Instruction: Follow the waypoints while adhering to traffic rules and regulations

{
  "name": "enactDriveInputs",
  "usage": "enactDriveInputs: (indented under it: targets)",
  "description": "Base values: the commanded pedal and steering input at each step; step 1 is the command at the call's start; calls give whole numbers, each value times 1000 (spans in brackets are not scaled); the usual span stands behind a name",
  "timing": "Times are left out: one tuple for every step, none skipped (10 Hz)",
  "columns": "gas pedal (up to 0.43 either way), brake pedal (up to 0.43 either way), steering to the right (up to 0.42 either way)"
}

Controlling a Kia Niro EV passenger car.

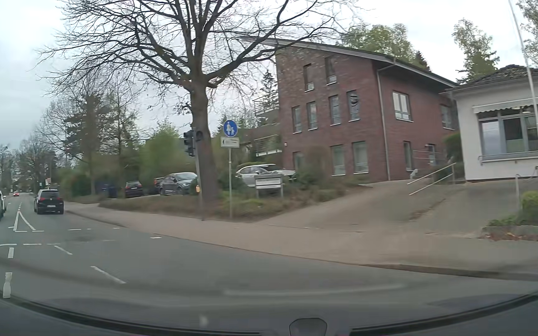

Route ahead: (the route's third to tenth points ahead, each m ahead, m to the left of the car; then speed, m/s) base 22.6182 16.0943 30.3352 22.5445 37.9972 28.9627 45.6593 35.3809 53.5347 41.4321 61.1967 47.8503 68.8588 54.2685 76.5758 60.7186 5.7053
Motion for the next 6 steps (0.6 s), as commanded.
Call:
enactDriveInputs:
  targets:
    - [240,0,-364]
    - [240,0,-363]
    - [240,0,-360]
    - [248,0,-350]
    - [248,0,-342]
    - [268,0,-330]
